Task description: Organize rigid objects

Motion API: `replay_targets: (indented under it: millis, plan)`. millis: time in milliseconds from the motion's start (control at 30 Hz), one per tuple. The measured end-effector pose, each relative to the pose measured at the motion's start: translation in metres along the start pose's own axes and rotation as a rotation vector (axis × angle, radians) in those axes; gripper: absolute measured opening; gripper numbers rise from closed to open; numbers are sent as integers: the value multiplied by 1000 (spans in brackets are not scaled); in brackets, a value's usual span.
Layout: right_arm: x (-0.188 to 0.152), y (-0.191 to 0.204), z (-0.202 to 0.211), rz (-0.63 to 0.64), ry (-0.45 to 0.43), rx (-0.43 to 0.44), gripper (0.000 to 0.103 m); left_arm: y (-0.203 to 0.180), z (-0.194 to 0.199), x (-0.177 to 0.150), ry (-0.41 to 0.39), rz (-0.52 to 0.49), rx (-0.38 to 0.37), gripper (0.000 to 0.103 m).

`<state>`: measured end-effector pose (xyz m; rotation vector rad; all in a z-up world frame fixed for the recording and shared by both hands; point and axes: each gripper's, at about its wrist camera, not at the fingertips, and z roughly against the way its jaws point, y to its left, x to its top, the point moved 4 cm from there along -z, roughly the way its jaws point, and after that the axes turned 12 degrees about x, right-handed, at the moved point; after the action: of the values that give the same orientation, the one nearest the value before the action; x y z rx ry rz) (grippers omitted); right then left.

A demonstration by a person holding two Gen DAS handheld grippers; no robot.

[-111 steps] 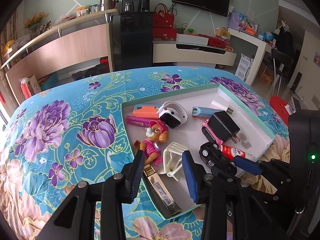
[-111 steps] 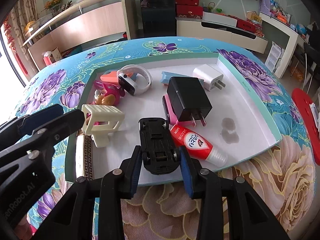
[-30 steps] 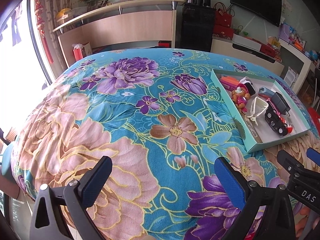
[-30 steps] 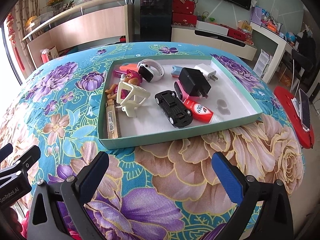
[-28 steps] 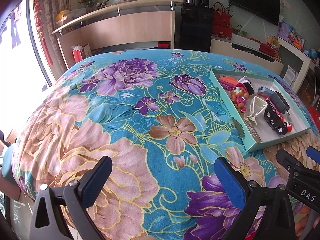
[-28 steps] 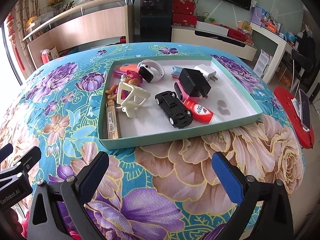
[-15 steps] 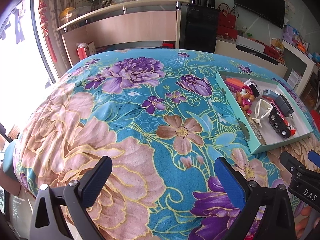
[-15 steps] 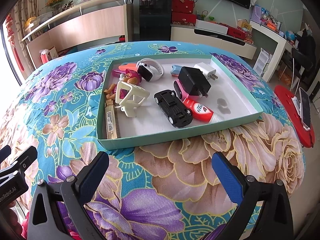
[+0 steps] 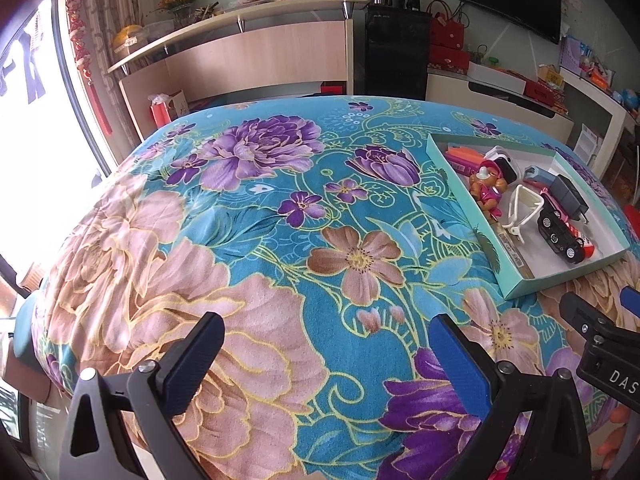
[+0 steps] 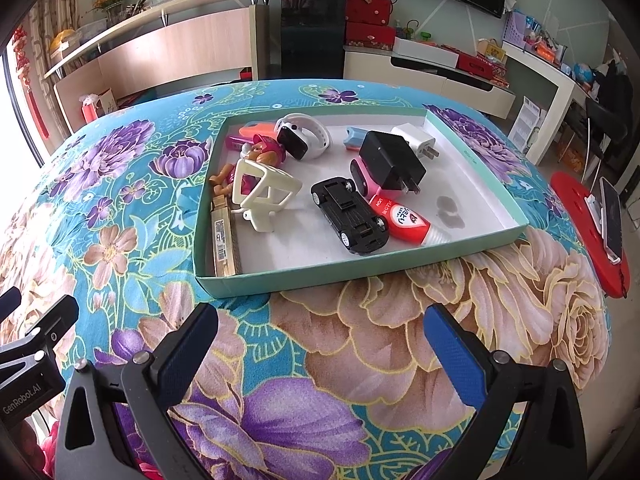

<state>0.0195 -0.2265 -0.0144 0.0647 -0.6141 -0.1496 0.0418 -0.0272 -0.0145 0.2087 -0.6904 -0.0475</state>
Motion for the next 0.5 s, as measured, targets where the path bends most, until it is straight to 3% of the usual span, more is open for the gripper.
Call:
replay_targets:
  millis: [500]
  plan:
    - [-1,0,0,-3,4,11,102,-3,1,-1,-7,-17,13,103]
